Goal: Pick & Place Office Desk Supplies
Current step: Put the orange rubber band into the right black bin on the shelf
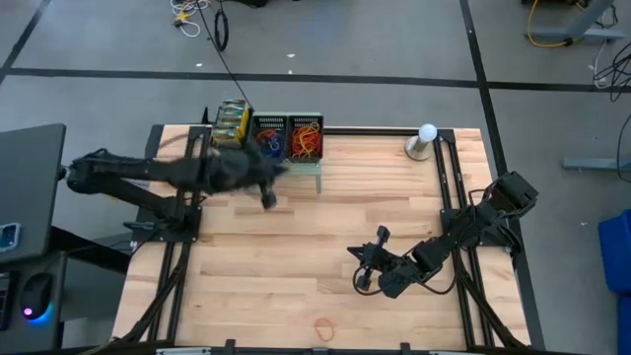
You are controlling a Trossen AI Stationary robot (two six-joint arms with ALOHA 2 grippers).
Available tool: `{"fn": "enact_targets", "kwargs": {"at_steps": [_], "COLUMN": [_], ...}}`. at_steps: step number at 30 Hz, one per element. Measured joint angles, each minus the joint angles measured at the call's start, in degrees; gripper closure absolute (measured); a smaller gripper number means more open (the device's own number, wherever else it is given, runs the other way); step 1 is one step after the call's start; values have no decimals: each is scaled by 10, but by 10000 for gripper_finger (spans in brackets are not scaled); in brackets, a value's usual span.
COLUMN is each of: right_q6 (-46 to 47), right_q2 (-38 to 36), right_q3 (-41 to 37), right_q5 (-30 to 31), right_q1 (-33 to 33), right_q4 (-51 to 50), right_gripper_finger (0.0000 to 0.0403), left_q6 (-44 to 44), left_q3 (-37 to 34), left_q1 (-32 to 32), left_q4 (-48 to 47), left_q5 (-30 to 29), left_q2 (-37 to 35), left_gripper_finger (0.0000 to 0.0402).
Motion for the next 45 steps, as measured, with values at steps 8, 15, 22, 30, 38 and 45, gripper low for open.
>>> {"fn": "enact_targets", "kwargs": {"at_steps": [8, 15, 22, 30, 38, 45], "right_q6": [23, 33, 122, 265, 283, 218], "right_q2": [0, 0, 46, 165, 254, 331], "right_q3": [0, 20, 152, 360, 509, 582], "right_q5": [9, -42, -46, -176, -240, -247], "right_q1": [0, 0, 34, 56, 73, 73], "right_q4": [1, -2, -184, -423, -476, -463], "right_gripper_finger": [391, 391, 391, 381, 319, 300], "left_q6": [33, -17, -7, -9, -10, -10], "left_q3": [-252, -357, -365, -365, -365, -365], "left_q1": [-74, -83, -82, -83, -83, -83], "left_q4": [487, 636, 638, 623, 614, 611], "left_q5": [134, 135, 129, 129, 129, 129], "left_q2": [7, 7, 7, 10, 10, 10], "left_gripper_finger": [391, 391, 389, 388, 388, 388]}}
